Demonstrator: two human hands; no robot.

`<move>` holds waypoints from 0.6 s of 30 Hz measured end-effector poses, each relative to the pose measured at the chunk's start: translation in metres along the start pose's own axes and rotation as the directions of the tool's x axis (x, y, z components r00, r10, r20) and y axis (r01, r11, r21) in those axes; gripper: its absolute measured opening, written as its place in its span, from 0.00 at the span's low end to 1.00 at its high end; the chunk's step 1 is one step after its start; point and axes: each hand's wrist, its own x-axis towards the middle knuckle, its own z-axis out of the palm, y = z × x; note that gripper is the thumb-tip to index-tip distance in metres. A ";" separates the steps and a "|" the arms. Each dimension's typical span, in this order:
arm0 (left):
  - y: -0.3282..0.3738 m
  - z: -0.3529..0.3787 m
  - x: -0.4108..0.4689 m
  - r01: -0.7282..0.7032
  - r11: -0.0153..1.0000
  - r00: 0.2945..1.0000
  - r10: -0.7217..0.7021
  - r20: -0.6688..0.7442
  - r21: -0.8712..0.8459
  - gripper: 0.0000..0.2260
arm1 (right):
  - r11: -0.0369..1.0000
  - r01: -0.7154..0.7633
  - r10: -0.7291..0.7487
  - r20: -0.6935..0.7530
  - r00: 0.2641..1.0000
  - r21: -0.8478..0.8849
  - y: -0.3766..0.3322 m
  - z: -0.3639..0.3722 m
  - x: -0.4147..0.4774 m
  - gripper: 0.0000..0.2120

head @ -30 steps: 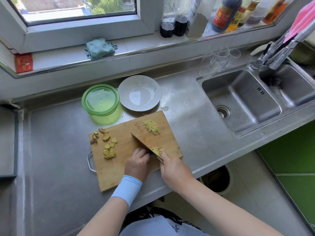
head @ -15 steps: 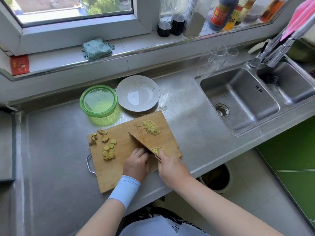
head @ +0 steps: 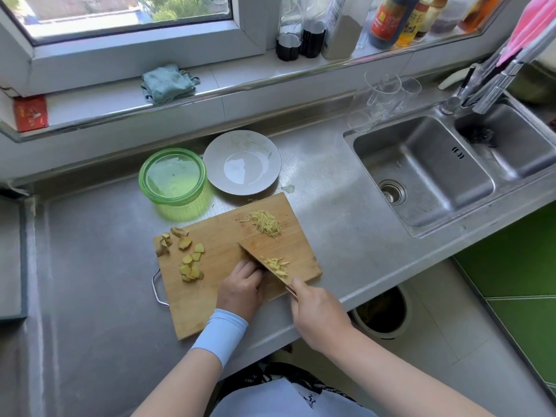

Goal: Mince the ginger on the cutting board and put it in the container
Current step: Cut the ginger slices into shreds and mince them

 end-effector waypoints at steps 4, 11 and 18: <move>0.000 0.001 -0.001 0.014 1.000 1.000 -0.014 -0.011 0.008 0.07 | 0.999 -0.008 0.008 0.008 1.000 -0.043 -0.015 -0.002 0.019 0.07; 0.000 0.000 0.001 -0.007 1.000 1.000 0.007 -0.010 0.002 0.08 | 1.000 0.009 -0.009 0.003 1.000 -0.002 -0.001 -0.004 -0.005 0.10; 0.001 0.001 0.001 0.014 1.000 1.000 -0.014 -0.021 -0.001 0.06 | 0.999 -0.014 0.015 0.007 1.000 -0.042 -0.020 -0.001 0.024 0.08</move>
